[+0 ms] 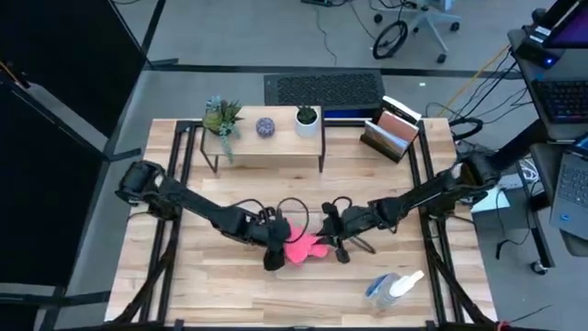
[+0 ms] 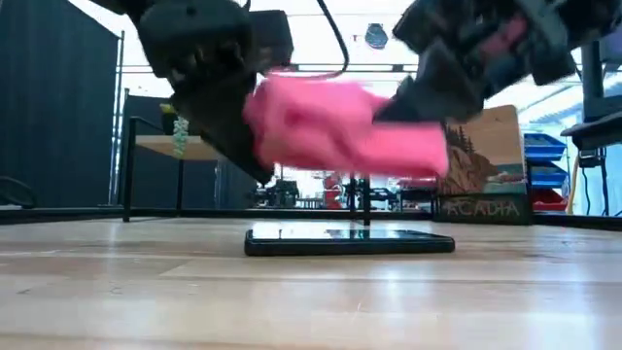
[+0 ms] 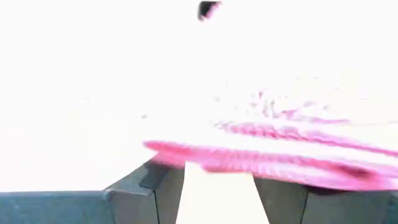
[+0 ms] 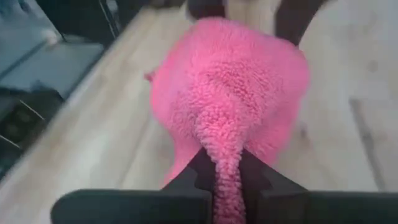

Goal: Apply microfiber cloth
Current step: Wipe the front of the cellphone using the pink microfiber cloth

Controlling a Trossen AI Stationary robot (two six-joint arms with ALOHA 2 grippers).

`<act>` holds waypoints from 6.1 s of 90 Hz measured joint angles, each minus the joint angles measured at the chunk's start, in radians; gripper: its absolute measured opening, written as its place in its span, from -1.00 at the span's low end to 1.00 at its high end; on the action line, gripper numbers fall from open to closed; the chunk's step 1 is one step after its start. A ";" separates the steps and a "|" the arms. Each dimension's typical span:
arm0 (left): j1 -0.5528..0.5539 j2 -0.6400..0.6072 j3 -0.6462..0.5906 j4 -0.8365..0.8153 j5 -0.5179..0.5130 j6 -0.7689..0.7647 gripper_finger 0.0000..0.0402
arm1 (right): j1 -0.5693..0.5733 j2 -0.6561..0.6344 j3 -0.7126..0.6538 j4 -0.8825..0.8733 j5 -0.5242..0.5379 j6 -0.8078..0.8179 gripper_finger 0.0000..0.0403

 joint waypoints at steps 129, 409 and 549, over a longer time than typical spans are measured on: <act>0.007 0.243 0.013 0.268 0.106 -0.037 -0.18 | -0.048 -0.302 -0.001 -0.618 0.024 0.062 -0.98; 0.044 0.153 0.038 0.361 0.139 -0.056 -0.18 | 0.002 -0.462 0.038 -0.583 0.017 0.016 -0.98; 0.124 0.353 0.040 0.547 0.070 -0.019 -0.18 | 0.159 -0.186 -0.004 -0.345 -0.132 -0.021 -0.98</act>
